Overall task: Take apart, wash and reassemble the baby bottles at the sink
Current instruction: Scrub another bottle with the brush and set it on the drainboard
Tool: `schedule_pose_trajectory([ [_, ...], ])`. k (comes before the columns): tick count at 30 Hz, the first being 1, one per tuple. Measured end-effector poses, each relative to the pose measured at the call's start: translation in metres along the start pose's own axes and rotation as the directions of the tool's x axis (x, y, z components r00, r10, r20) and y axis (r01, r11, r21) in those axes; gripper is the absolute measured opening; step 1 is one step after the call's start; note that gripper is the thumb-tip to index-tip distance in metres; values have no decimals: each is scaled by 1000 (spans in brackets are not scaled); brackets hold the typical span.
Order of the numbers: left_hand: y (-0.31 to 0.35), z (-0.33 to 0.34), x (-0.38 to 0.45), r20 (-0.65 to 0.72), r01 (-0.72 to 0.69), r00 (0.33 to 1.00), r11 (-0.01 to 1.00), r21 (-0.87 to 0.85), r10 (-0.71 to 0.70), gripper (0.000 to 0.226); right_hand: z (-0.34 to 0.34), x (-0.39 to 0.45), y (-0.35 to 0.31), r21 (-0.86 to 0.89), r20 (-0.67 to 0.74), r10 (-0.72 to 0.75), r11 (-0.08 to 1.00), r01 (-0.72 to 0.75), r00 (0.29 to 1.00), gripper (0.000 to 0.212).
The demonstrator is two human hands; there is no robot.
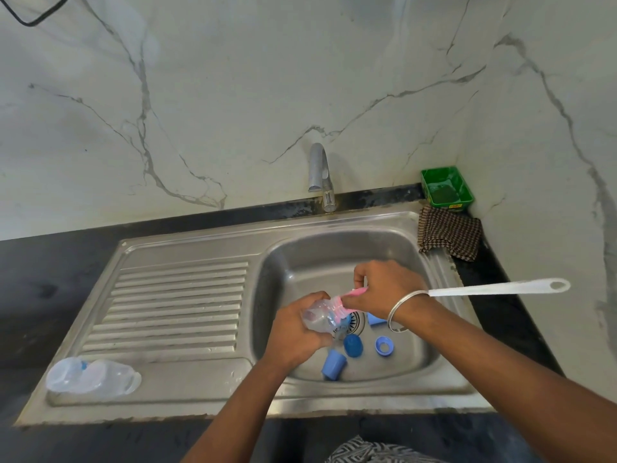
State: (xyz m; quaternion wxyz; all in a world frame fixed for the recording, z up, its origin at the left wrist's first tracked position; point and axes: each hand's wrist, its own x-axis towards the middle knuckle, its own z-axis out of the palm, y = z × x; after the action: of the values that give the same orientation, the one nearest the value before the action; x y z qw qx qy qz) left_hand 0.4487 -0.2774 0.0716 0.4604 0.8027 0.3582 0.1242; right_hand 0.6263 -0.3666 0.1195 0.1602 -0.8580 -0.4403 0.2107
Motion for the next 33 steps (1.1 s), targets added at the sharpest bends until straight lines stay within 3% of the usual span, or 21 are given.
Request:
schedule_pose_trajectory([
  [6, -6, -2, -2, 10, -30, 1000, 999, 29, 30, 57, 1, 1, -4, -92, -2, -52, 994, 52, 999, 41],
  [11, -13, -9, 0, -34, -17, 999, 999, 39, 19, 65, -3, 7, 0, 159, 155, -165, 977, 140, 974, 19],
  [16, -7, -13, 2, -16, -136, 990, 985, 109, 139, 56, 1, 7, -5, 68, 135, -220, 975, 212, 966, 13],
  [18, -9, -16, 4, -21, -139, 990, 986, 95, 142, 57, 2, 7, -8, 119, 201, -252, 965, 232, 947, 12],
  [20, -16, -22, 6, -32, -102, 994, 994, 49, 103, 61, -6, 9, -7, 198, 276, -271, 955, 222, 922, 25],
  [22, -21, -30, 8, -29, -74, 997, 997, 30, 75, 63, -13, 11, -3, 164, 301, -292, 954, 252, 908, 38],
  [28, -31, -53, 14, 68, -101, 993, 993, 63, 96, 60, -24, 12, -1, 161, 363, -249, 966, 203, 898, 25],
  [33, -30, -57, 15, 184, -192, 969, 972, 137, 166, 60, -1, 7, -29, -39, 257, -289, 950, 309, 922, 28],
])
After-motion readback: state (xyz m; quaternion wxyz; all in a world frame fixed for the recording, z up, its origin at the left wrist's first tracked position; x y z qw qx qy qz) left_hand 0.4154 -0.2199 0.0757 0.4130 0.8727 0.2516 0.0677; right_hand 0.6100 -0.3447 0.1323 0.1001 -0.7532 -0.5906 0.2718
